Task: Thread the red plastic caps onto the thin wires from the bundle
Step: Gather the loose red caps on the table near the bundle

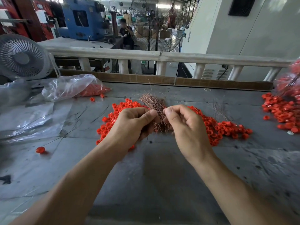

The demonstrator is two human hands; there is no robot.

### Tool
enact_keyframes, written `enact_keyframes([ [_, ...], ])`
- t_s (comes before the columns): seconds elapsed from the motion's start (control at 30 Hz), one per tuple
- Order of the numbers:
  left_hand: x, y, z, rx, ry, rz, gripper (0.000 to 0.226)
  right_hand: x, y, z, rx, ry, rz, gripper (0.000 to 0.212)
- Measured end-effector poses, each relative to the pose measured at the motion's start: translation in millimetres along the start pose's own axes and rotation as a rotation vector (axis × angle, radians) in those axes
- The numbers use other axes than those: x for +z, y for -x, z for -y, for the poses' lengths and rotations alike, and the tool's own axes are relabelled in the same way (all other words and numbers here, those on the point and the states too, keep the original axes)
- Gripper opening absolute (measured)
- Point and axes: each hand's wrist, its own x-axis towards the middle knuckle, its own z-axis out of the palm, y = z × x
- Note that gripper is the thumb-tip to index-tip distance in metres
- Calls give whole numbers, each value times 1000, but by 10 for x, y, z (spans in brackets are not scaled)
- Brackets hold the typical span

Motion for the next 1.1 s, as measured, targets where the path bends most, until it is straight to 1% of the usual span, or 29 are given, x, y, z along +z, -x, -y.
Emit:
enact_keyframes([
  [0.07, 31, 19, -12, -26, -41, 83, 29, -11, -16, -14, 20, -53, -24, 16],
  [0.17, 103, 47, -4, -59, -88, 186, 30, -30, -27, -5, -9, -128, -14, 6],
  [0.27, 150, 67, 19, -70, -126, 229, 30, -20, -22, 17, -32, -142, -16, 7],
  [0.37, 158, 65, 26, -75, -111, 226, 31, -14, -17, 22, -8, -169, -41, 9],
  [0.47, 134, 39, 24, -30, -139, 127, 36, -29, -25, 2, 20, -151, -84, 10],
  [0.57, 58, -12, 48, 28, -258, -61, 35, -45, -35, -25, 61, -113, -125, 11],
  [0.63, -28, -48, 77, 102, -458, -204, 33, -47, -45, -44, 84, -102, -128, 14],
  [0.7, -92, -62, 87, 164, -667, -314, 29, -38, -50, -49, 106, -98, -118, 17],
  [0.77, -132, -59, 82, 171, -782, -383, 18, -33, -52, -46, 121, -101, -116, 18],
  [0.87, -153, -47, 107, 153, -915, -399, 7, -27, -40, -49, 122, -94, -105, 19],
  [0.97, -147, -44, 122, 177, -964, -369, 2, -1, -26, -53, 133, -77, -82, 18],
  [1.1, -152, -52, 127, 164, -1009, -326, 8, 13, -14, -70, 135, -45, -73, 18],
])
